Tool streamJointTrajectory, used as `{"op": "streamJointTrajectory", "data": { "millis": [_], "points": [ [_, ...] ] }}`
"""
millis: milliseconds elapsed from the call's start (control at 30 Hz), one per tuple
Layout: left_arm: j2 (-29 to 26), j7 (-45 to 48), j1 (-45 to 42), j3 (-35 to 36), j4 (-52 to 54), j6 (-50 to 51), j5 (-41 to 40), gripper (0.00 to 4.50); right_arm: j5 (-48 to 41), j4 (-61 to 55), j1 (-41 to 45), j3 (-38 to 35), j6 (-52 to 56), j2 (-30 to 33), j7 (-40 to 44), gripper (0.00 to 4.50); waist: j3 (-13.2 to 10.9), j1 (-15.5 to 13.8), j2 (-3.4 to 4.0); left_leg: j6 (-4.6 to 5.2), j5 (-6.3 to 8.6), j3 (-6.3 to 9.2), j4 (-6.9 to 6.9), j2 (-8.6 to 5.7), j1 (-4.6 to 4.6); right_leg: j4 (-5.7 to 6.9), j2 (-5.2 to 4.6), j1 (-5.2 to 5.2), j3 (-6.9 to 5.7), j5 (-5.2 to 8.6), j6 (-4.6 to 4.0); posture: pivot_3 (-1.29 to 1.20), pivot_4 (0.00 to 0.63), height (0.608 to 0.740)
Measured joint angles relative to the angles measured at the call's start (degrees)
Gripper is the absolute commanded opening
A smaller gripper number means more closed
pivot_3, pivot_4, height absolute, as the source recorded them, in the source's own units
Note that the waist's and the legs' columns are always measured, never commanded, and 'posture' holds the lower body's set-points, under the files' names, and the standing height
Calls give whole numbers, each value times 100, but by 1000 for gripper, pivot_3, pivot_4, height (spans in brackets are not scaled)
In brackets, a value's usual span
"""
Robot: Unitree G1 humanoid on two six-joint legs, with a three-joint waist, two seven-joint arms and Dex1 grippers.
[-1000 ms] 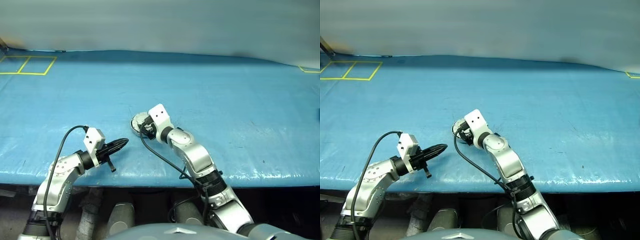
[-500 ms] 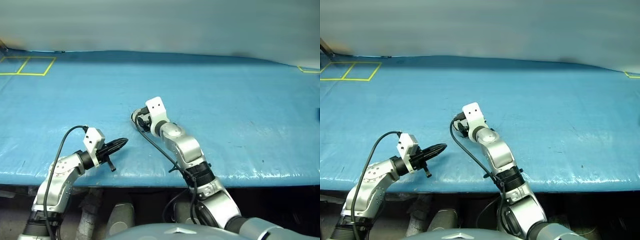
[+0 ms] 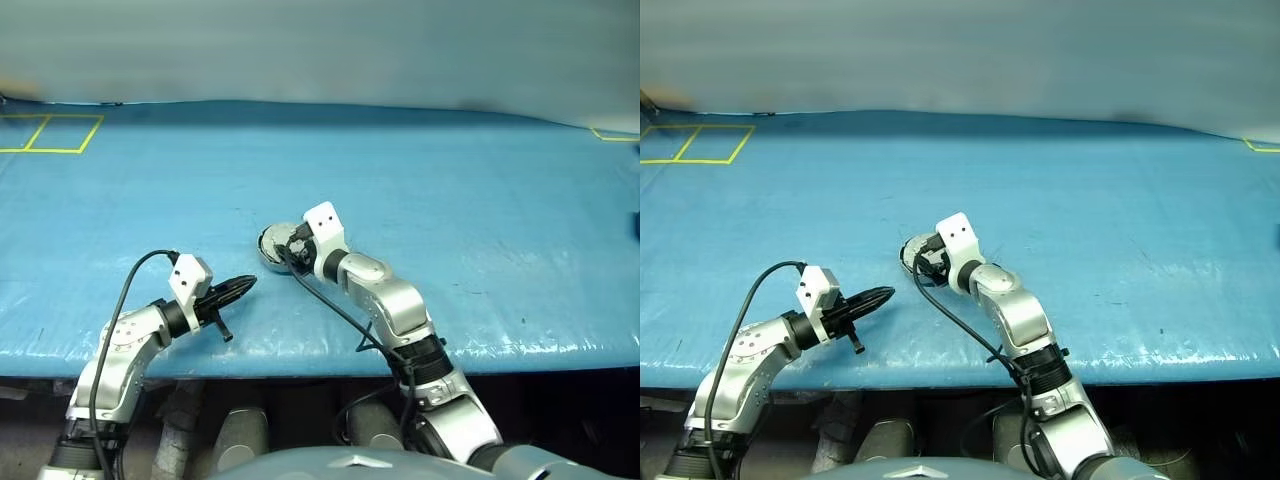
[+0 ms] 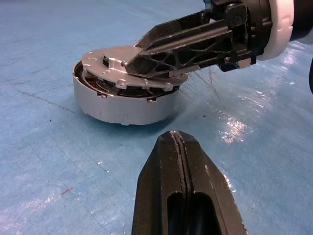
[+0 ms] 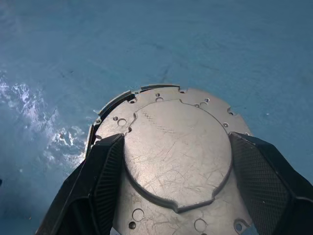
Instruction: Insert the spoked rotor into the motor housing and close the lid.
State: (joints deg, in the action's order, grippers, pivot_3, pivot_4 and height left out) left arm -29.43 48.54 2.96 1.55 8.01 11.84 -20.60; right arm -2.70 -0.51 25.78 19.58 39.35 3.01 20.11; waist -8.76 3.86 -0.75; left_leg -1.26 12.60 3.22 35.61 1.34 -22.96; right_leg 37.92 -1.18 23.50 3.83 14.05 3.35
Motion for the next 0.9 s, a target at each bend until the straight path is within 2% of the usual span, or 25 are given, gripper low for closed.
{"op": "streamJointTrajectory", "data": {
  "millis": [233,567,700,900],
  "points": [
    [12,-16,-95,-9,-119,-8,27,0,311,-368,-90,416,-165,726,313,3050,2,-57,-4,0,1,3,3,-10,0,-7,-11,-11,-1,3,7,0,150,740],
    [9,-8,-118,4,-200,-8,22,0,74,-1591,-699,241,-127,1866,1193,3050,4,-139,-7,1,1,4,8,-16,3,-10,-17,-18,-3,6,14,0,150,740],
    [15,-6,-174,0,-327,-8,26,0,0,-1682,-703,137,-6,1900,1221,3050,3,-153,-8,0,1,4,12,-15,3,-10,-15,-19,-3,6,15,0,150,740],
    [40,-4,-260,-27,-363,-21,34,0,2,-1505,-680,38,106,1548,944,3050,3,-174,-9,1,1,3,17,-17,0,-11,-18,-20,-1,4,17,0,150,740]
  ]
}}
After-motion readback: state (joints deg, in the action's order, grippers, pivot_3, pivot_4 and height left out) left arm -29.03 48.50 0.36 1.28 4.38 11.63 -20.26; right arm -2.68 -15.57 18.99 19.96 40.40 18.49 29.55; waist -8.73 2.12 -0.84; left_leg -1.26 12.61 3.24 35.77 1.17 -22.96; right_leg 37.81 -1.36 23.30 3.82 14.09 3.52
